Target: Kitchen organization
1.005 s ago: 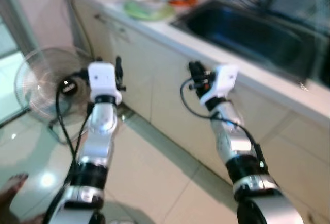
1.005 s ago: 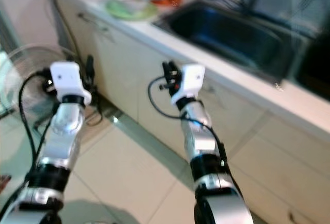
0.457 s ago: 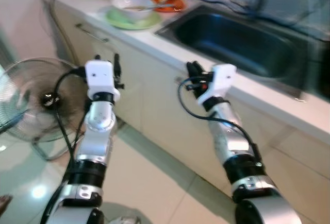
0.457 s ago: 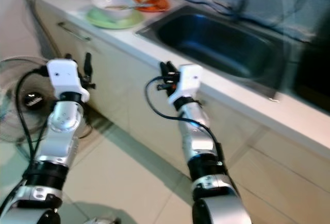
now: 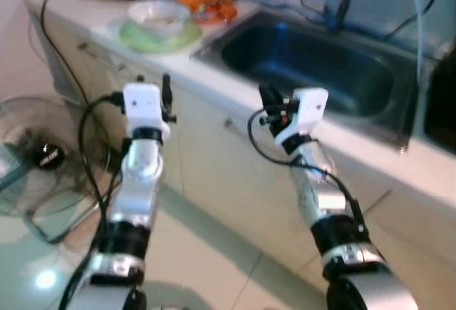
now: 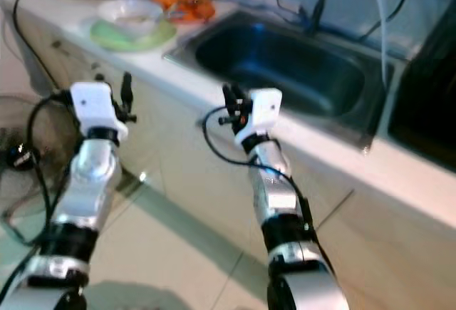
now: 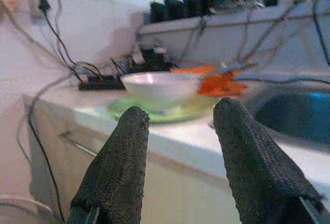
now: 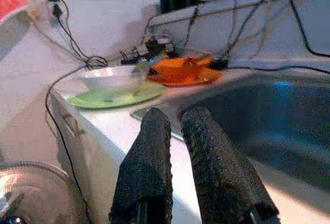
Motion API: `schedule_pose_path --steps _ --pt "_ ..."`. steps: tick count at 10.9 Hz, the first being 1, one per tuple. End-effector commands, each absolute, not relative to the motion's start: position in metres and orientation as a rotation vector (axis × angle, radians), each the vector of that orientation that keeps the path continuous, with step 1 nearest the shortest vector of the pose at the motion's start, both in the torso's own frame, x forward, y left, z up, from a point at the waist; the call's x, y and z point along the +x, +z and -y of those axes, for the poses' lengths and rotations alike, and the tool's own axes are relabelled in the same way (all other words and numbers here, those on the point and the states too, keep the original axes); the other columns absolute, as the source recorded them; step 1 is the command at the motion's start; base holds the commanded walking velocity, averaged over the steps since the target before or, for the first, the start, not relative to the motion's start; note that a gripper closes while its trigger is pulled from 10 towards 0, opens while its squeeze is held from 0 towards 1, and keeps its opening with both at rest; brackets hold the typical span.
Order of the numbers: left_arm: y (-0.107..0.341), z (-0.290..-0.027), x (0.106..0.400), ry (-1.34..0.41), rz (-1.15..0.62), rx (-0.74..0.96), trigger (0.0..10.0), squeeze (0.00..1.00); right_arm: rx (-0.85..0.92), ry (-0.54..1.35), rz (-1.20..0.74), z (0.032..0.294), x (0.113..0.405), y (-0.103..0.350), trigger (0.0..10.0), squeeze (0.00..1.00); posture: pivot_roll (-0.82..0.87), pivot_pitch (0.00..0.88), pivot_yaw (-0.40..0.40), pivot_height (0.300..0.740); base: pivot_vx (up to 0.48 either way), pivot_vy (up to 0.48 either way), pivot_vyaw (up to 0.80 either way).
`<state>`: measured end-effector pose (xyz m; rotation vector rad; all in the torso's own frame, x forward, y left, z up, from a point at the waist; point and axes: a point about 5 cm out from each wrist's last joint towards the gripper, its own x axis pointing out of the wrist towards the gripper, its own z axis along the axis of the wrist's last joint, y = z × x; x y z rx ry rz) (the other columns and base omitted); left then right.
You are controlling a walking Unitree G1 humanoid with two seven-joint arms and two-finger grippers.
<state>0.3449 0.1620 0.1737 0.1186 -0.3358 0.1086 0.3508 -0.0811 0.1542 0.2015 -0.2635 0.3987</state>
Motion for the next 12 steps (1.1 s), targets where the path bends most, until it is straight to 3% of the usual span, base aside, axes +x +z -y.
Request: schedule_pose_path --steps 1,9,12 --pt "0.1742 -0.1693 0.3442 0.126 0.336 0.125 10.0 0.0 0.209 0.429 0.281 0.0718 0.3503 0.1598 10.0 0.0 0.06 0.061 -0.068 0.74 0.401 0.0 0.0" --pt "0.175 -0.1676 0.3437 0.115 0.346 0.12 10.0 0.0 0.214 0.429 0.282 0.0717 0.35 0.1599 10.0 0.0 0.06 0.064 -0.068 0.74 0.402 0.0 0.0" --pt "0.1776 -0.1618 0.343 0.078 0.371 0.107 10.0 0.0 0.215 0.426 0.28 0.0724 0.3504 0.1599 10.0 0.0 0.06 0.065 -0.07 0.74 0.0 0.0 0.0"
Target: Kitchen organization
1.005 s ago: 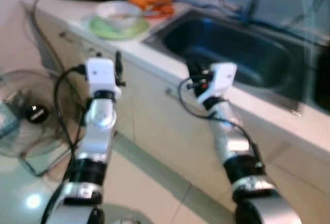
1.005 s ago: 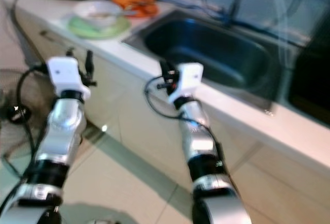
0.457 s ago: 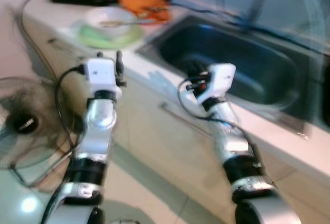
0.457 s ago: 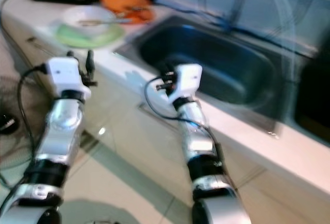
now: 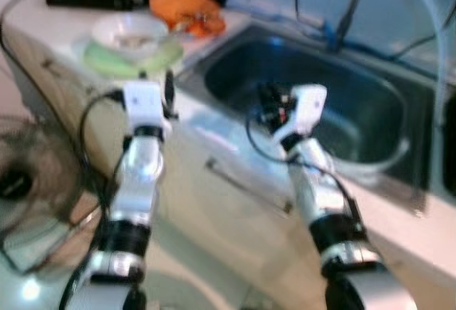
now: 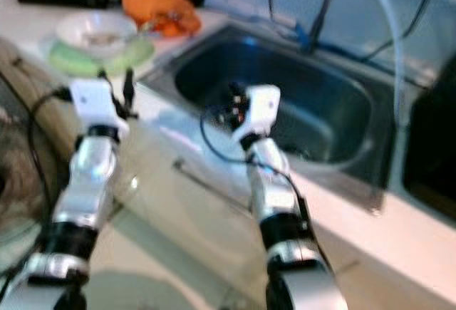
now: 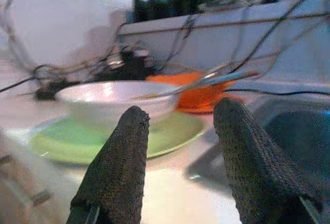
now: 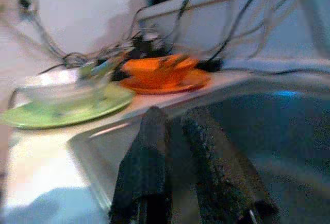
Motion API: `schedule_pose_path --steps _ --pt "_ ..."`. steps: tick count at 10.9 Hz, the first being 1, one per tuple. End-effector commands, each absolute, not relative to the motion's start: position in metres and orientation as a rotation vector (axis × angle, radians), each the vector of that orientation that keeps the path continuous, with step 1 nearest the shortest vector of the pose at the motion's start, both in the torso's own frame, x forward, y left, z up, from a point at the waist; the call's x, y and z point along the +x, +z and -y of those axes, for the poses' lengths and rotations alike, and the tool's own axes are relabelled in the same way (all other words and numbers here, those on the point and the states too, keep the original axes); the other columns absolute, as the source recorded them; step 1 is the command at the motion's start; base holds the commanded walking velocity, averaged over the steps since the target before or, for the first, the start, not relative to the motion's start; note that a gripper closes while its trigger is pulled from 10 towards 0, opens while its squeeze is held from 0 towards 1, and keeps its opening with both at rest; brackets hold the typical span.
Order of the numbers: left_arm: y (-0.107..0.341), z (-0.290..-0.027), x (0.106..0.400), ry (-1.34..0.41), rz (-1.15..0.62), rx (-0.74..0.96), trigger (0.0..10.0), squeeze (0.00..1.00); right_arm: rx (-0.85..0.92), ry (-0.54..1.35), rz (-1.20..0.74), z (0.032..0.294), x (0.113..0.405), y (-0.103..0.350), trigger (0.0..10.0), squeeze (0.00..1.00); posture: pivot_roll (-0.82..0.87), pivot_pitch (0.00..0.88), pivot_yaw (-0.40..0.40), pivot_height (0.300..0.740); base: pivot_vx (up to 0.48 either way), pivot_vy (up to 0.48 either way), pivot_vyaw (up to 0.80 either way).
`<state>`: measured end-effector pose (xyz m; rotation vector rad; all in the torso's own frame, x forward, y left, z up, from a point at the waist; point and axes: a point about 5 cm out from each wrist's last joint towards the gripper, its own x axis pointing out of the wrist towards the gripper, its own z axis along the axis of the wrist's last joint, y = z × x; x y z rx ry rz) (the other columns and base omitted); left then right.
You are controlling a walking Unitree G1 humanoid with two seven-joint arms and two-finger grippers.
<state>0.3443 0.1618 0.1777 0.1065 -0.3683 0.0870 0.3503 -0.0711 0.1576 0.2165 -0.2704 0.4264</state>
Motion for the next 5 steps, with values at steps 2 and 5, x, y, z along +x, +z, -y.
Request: schedule_pose_path --steps 2,5 --pt "0.1771 -0.1609 0.3431 0.074 0.364 0.088 10.0 0.0 0.223 0.422 0.274 0.0733 0.3511 0.1597 10.0 0.0 0.06 0.065 -0.07 0.74 0.0 0.0 0.0" --pt "0.1754 -0.1602 0.3428 0.064 0.355 0.083 10.0 0.0 0.221 0.417 0.263 0.074 0.3512 0.1578 10.0 0.0 0.06 0.066 -0.07 0.74 0.0 0.422 -0.53"
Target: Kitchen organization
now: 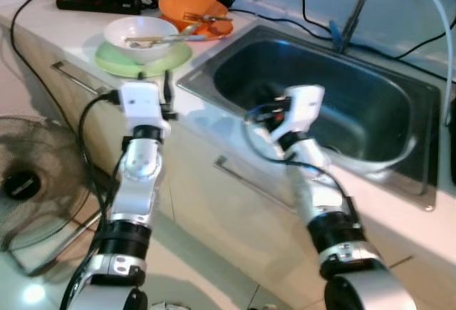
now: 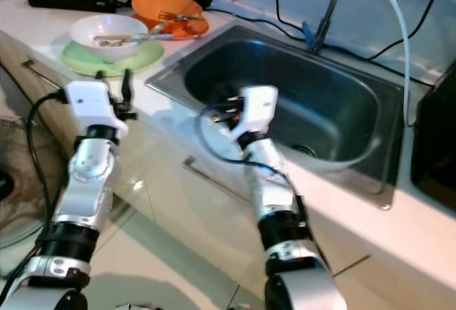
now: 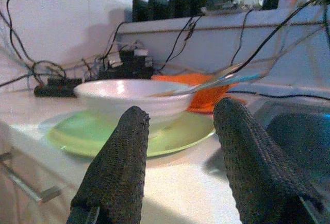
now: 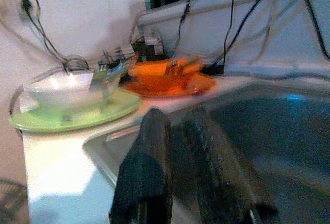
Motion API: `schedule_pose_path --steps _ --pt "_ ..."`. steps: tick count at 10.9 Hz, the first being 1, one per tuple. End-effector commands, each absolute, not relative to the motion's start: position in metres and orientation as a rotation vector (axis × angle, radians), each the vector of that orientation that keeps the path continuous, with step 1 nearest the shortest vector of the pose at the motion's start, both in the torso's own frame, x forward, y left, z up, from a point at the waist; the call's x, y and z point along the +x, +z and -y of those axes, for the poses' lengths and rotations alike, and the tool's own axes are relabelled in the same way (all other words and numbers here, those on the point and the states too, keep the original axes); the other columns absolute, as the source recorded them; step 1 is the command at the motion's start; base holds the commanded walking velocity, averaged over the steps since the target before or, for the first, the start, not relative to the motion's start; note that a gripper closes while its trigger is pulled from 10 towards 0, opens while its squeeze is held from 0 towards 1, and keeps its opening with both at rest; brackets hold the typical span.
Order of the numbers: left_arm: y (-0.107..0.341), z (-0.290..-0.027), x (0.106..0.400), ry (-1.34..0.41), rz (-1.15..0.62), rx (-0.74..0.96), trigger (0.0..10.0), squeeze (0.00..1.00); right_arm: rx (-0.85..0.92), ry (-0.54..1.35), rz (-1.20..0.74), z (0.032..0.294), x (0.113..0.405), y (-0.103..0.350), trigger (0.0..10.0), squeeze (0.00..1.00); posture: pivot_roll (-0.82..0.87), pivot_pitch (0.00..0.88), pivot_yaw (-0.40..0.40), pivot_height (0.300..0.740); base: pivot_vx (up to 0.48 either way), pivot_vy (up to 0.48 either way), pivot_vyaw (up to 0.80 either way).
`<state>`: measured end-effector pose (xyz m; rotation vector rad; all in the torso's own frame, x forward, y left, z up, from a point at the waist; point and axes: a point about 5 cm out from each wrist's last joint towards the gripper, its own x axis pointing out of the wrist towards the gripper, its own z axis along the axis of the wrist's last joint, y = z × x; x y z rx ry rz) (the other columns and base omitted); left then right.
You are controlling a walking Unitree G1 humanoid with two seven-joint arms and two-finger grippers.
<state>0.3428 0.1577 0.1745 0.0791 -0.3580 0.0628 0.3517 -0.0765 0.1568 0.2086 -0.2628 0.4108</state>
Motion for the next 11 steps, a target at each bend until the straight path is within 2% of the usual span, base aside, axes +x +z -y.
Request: schedule_pose_path --steps 1,2,5,7,9,11 --pt "0.1747 -0.1602 0.3428 0.062 0.352 0.082 10.0 0.0 0.219 0.416 0.26 0.074 0.3512 0.1572 10.0 0.0 0.06 0.067 -0.071 0.74 0.0 0.458 0.0" --pt "0.1745 -0.1601 0.3429 0.061 0.35 0.082 10.0 0.0 0.219 0.415 0.258 0.0741 0.3513 0.157 10.0 0.0 0.06 0.068 -0.072 0.74 0.0 0.465 0.0" --pt "0.1736 -0.1598 0.3428 0.057 0.346 0.082 10.0 0.0 0.224 0.417 0.245 0.0734 0.3519 0.1561 10.0 0.0 0.06 0.068 -0.072 0.74 0.0 0.48 -0.8" --pt "0.1734 -0.1593 0.3427 0.055 0.342 0.082 10.0 0.0 0.221 0.403 0.248 0.0749 0.3522 0.1567 10.0 0.0 0.06 0.069 -0.072 0.74 0.0 0.48 0.0" --pt "0.1731 -0.1589 0.3429 0.053 0.338 0.082 10.0 0.0 0.232 0.402 0.228 0.0749 0.3533 0.1555 10.0 0.0 0.06 0.069 -0.071 0.74 0.0 0.48 -0.8" --pt "0.1723 -0.158 0.3432 0.046 0.33 0.086 10.0 0.0 0.217 0.394 0.232 0.0748 0.3528 0.1552 10.0 0.0 0.06 0.068 -0.072 0.74 0.0 0.448 0.0"
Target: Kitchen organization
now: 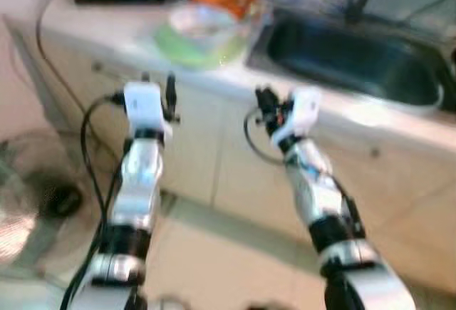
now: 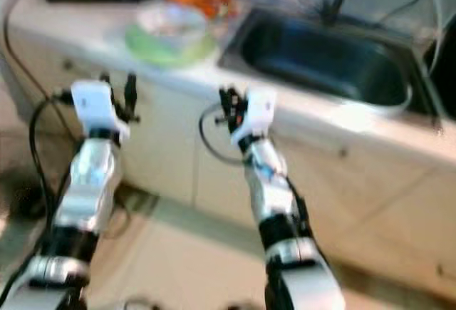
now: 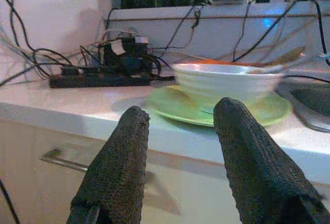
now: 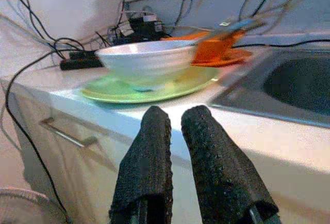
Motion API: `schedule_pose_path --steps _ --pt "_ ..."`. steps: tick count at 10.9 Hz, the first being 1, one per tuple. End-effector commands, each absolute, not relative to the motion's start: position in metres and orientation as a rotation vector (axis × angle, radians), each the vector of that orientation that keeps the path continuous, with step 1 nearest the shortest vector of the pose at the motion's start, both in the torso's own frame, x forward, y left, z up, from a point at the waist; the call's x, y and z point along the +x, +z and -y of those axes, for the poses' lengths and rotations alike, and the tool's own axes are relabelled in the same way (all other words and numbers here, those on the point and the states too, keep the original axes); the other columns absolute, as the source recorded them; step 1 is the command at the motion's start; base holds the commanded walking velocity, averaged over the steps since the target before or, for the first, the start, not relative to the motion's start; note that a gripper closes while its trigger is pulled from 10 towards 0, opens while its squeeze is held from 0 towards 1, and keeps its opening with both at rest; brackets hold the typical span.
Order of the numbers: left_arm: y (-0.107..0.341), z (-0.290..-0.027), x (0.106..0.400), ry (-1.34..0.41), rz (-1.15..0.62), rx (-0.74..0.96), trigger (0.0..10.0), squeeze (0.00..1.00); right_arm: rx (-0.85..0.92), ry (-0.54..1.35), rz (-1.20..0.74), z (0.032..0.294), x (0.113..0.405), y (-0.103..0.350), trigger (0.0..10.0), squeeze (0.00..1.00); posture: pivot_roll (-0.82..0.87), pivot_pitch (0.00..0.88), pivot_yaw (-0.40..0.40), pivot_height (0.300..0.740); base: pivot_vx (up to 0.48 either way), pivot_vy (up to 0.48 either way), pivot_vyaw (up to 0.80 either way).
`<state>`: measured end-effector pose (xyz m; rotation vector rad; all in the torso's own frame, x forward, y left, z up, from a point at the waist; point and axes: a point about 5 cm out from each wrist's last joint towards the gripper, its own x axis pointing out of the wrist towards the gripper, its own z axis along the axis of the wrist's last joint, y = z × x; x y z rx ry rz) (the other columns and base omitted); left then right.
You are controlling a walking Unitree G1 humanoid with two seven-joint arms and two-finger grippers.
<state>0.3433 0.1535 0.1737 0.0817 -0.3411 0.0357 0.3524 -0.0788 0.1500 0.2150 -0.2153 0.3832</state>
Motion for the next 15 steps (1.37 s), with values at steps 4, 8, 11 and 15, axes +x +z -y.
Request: schedule_pose_path --steps 4,8,11,15 --pt "0.166 -0.147 0.345 -0.013 0.285 0.11 10.0 0.0 0.202 0.364 0.201 0.078 0.355 0.152 10.0 0.0 0.05 0.07 -0.071 0.74 0.0 0.0 -0.39" --pt "0.165 -0.141 0.345 -0.069 0.274 0.085 10.0 0.0 0.203 0.371 0.19 0.076 0.355 0.152 10.0 0.0 0.06 0.068 -0.071 0.74 0.0 0.0 -0.78" --pt "0.165 -0.138 0.344 -0.099 0.28 0.115 10.0 0.0 0.199 0.354 0.186 0.078 0.356 0.151 10.0 0.0 0.05 0.064 -0.07 0.74 0.0 0.0 -0.78" --pt "0.168 -0.141 0.342 -0.065 0.304 0.129 10.0 0.0 0.16 0.378 0.228 0.075 0.354 0.156 10.0 0.0 0.06 0.05 -0.072 0.74 0.227 0.0 0.17"
